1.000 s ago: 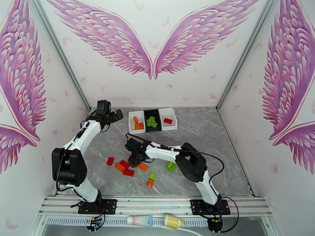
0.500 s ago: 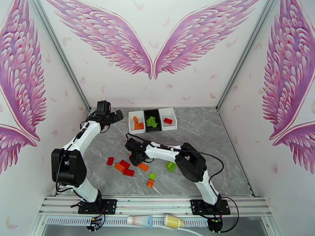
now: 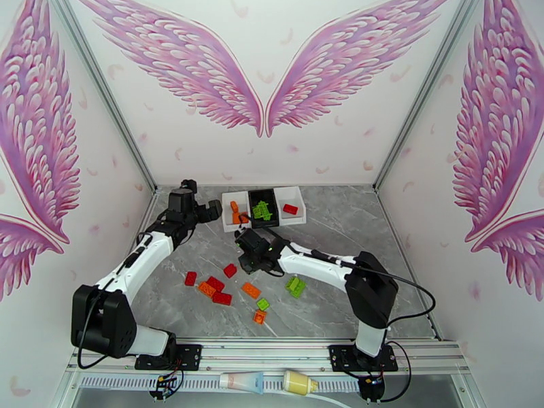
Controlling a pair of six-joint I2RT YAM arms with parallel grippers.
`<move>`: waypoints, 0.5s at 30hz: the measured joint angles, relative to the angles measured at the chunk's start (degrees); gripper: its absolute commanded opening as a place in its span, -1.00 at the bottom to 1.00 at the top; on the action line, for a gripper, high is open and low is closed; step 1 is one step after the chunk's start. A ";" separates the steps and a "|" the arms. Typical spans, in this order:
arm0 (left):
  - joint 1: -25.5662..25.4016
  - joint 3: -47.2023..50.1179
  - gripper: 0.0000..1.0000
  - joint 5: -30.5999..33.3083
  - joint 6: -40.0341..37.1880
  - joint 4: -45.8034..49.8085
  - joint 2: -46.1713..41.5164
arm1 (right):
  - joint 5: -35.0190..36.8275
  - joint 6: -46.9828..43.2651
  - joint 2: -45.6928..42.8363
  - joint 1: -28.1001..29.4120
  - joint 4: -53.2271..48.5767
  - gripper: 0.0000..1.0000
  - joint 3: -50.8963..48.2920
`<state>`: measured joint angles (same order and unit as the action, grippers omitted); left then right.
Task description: Sort the legos into containers by color
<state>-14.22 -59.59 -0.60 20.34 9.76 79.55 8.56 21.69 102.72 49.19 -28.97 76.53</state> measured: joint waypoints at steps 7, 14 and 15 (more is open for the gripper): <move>-8.57 9.66 0.98 -0.83 -4.15 -13.14 -3.63 | 1.57 0.55 -2.67 -12.83 3.26 -0.80 -2.05; -17.49 13.20 0.98 -3.04 -11.43 -21.05 -3.63 | 2.01 -4.07 0.72 -23.58 4.39 -0.87 3.17; -18.49 13.33 0.98 -3.37 -12.35 -21.99 -3.63 | 2.03 -5.03 2.34 -24.70 4.57 -0.87 5.46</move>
<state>-32.71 -46.26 -3.97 7.99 -12.23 75.92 10.59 16.67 105.06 24.49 -24.40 82.00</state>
